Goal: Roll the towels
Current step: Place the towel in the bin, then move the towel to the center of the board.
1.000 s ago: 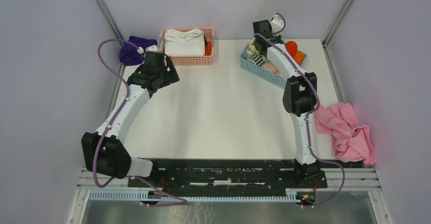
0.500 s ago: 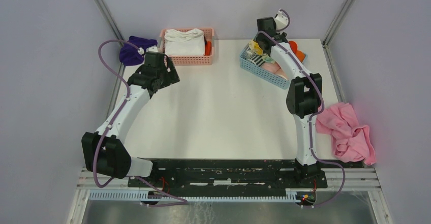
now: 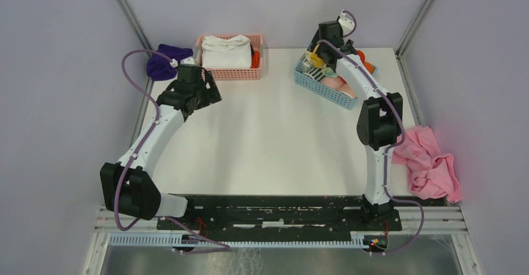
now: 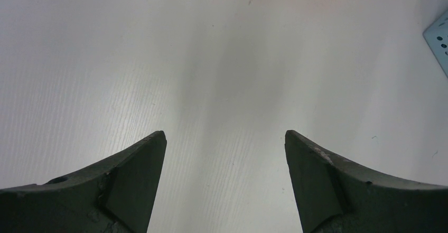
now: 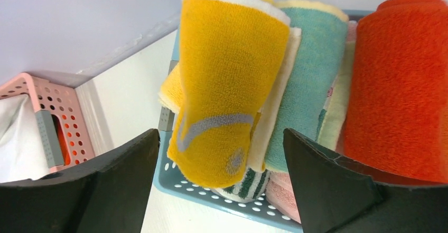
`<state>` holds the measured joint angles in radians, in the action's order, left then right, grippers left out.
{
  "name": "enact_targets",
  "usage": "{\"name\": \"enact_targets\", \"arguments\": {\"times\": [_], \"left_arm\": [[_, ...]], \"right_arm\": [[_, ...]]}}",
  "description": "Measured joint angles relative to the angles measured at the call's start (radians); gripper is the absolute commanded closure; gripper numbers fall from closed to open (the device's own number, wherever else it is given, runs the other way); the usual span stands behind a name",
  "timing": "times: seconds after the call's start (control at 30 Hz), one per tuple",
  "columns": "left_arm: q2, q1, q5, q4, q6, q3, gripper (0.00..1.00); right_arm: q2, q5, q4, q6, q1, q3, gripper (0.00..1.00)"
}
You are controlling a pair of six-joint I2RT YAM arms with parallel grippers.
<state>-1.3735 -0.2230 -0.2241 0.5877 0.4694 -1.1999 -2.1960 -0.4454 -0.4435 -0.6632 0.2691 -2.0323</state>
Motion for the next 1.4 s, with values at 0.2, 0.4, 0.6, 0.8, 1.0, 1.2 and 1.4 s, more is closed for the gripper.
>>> {"name": "enact_targets", "arguments": {"times": [0.2, 0.4, 0.6, 0.8, 1.0, 1.2, 1.4], "left_arm": [[0.006, 0.0, 0.0, -0.013, -0.003, 0.006, 0.11], [0.005, 0.012, -0.006, -0.025, -0.004, 0.009, 0.12], [-0.059, 0.212, 0.05, -0.149, 0.029, -0.015, 0.12], [-0.188, 0.375, 0.067, -0.334, 0.095, -0.03, 0.15], [-0.461, 0.439, 0.103, -0.479, 0.126, -0.166, 0.19], [-0.71, 0.475, 0.138, -0.575, 0.154, -0.354, 0.26], [-0.96, 0.499, 0.164, -0.651, 0.222, -0.546, 0.35]], "right_arm": [[0.114, 0.015, 0.01, 0.046, -0.006, 0.084, 0.0], [0.42, 0.117, 0.002, 0.149, -0.031, 0.38, 0.0], [0.896, 0.211, 0.034, 0.25, -0.042, 0.766, 0.0], [1.174, 0.309, 0.068, 0.256, -0.042, 1.009, 0.0], [1.294, 0.406, 0.061, 0.262, -0.042, 1.139, 0.0], [1.364, 0.464, 0.06, 0.288, -0.042, 1.159, 0.0], [1.384, 0.497, 0.052, 0.312, -0.042, 1.161, 0.0]]}}
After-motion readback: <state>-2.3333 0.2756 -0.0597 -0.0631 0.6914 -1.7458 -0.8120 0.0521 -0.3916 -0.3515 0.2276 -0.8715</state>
